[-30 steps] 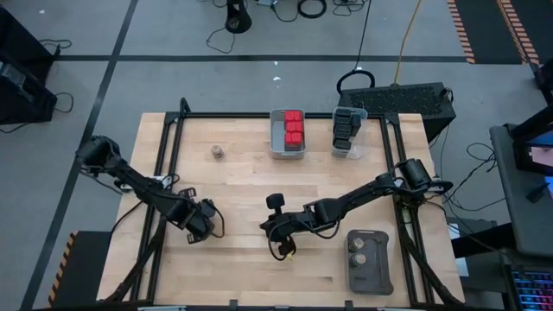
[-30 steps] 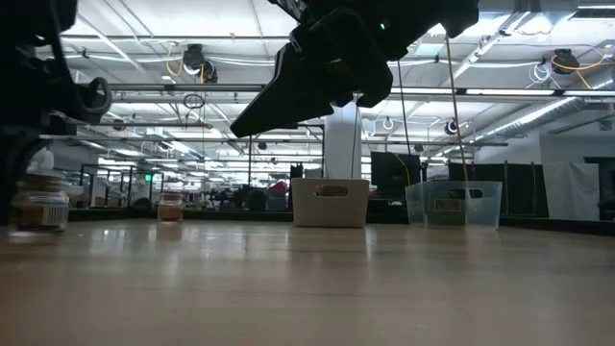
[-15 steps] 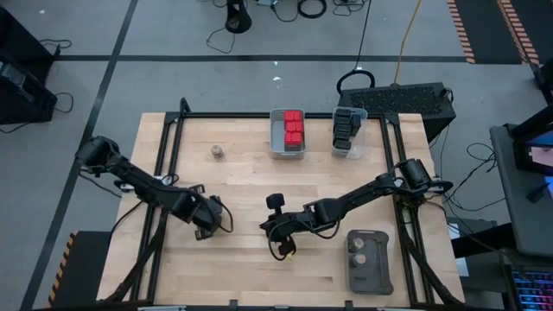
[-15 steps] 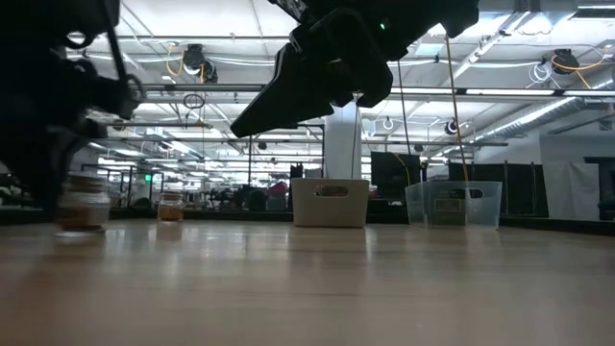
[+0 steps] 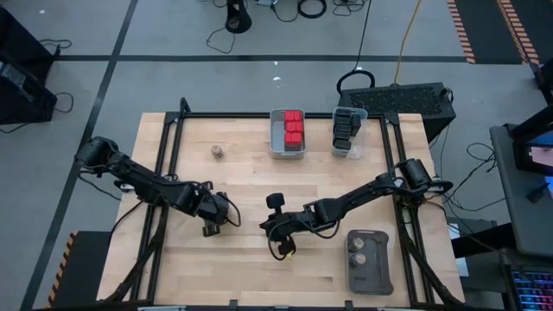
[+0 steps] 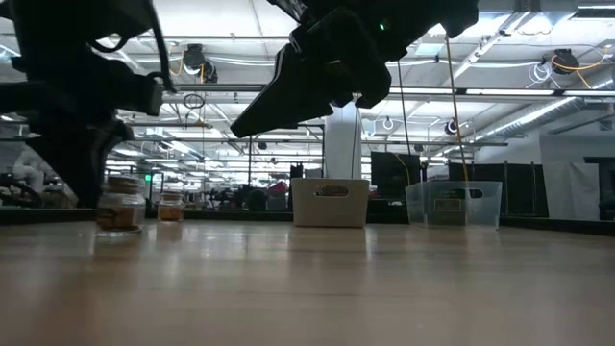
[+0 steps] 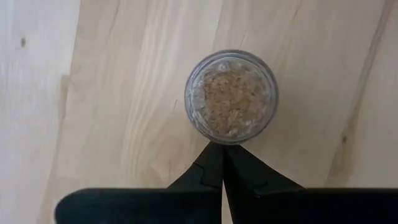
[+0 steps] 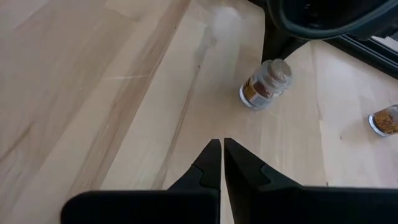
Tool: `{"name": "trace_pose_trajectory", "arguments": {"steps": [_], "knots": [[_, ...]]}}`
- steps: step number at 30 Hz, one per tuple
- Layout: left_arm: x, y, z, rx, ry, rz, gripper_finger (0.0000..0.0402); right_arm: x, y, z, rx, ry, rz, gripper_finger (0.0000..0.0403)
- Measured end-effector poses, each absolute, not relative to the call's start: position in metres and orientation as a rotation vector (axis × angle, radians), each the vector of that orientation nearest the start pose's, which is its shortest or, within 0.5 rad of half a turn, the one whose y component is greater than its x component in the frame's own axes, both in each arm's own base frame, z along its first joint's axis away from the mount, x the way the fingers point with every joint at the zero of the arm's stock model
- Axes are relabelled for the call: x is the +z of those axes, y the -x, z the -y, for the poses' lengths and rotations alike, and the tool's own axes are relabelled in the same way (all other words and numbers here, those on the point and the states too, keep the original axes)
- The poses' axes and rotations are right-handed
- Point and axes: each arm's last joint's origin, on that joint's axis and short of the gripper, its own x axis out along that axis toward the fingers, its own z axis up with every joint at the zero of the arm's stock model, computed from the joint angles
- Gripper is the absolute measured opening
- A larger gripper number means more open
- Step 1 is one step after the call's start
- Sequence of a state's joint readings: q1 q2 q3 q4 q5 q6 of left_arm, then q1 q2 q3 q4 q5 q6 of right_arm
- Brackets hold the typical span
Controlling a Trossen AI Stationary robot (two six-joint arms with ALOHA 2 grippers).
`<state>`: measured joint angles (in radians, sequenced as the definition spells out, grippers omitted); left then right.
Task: Sort spices by type
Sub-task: Put the brown seasoning bottle into the black bin
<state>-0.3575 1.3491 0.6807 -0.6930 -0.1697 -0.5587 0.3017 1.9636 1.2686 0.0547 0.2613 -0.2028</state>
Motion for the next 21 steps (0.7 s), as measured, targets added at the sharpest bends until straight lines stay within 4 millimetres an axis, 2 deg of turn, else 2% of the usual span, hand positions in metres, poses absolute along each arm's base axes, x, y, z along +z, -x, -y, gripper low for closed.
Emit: {"name": "trace_pose_trajectory", "arguments": {"steps": [13, 21], "knots": [[0.165, -0.218, 0.061, 0.165, 0.120, -1.169, 0.0008, 0.179, -0.407, -0.119, 0.102, 0.374, -0.611, 0.0000], [0.157, -0.232, 0.059, 0.141, 0.101, -1.127, 0.0008, 0.179, -0.407, -0.119, 0.103, 0.374, -0.611, 0.0000]]}}
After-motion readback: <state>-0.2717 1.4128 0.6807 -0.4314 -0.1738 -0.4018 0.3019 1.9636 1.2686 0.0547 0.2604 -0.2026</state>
